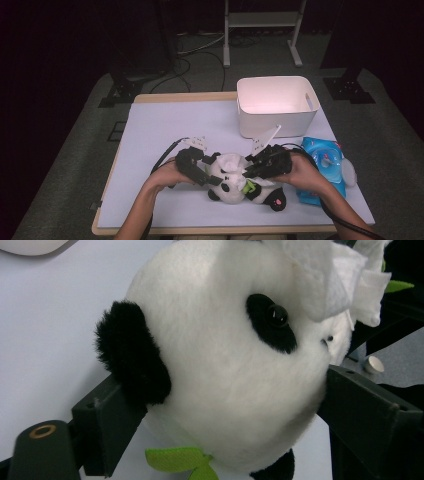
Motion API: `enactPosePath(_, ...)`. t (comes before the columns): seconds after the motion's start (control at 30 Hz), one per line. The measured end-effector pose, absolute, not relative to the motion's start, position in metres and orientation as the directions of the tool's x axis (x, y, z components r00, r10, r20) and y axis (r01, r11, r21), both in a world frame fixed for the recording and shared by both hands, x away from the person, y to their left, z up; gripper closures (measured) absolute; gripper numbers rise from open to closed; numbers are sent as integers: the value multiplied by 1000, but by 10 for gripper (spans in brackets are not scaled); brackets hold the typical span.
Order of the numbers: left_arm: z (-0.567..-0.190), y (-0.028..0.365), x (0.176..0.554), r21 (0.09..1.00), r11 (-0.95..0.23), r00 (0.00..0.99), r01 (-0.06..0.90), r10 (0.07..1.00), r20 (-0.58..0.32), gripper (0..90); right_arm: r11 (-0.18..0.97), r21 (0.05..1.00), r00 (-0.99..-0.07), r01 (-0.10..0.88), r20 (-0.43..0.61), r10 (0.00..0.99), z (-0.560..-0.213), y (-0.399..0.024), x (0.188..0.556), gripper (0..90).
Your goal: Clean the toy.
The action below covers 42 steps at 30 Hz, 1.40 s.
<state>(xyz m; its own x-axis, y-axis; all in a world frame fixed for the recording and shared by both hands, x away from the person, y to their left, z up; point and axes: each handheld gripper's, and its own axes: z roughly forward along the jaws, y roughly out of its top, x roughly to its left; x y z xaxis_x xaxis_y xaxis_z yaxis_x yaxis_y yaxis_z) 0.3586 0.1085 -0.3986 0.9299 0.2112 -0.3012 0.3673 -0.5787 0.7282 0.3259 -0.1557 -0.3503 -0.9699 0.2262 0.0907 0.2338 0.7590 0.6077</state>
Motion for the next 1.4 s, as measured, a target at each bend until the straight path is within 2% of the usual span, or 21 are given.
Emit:
enactPosePath(0.27, -407, 103, 365, 713, -563, 906, 418, 205, -370, 27, 776, 596, -976, 208, 71, 207, -350, -153, 320, 839)
enactPosePath(0.4, -411, 103, 367, 714, -550, 898, 433, 197, -393, 27, 777, 598, -977, 200, 59, 206, -350, -152, 319, 839)
enactPosePath(0.5, -413, 105, 368, 722, -527, 891, 448, 199, -408, 81, 775, 599, -975, 203, 54, 214, -350, -151, 320, 839)
enactPosePath(0.67, -409, 107, 367, 733, -524, 900, 434, 213, -380, 205, 781, 597, -977, 187, 27, 213, -346, -150, 320, 838)
enactPosePath(0.8, -405, 109, 366, 763, -510, 918, 396, 218, -330, 254, 782, 599, -975, 172, -7, 220, -338, -150, 321, 838)
enactPosePath(0.93, -396, 108, 361, 791, -530, 951, 307, 204, -232, 266, 769, 616, -971, 171, -26, 237, -327, -153, 326, 838)
enactPosePath(1.07, -389, 110, 358, 805, -531, 961, 265, 212, -177, 269, 750, 635, -964, 184, -32, 263, -316, -162, 335, 838)
enactPosePath(1.3, -381, 116, 354, 812, -544, 970, 212, 221, -105, 288, 717, 661, -955, 219, -7, 298, -308, -181, 341, 836)
enactPosePath(1.4, -381, 117, 352, 809, -549, 970, 210, 219, -103, 288, 707, 668, -949, 233, -2, 315, -307, -189, 342, 837)
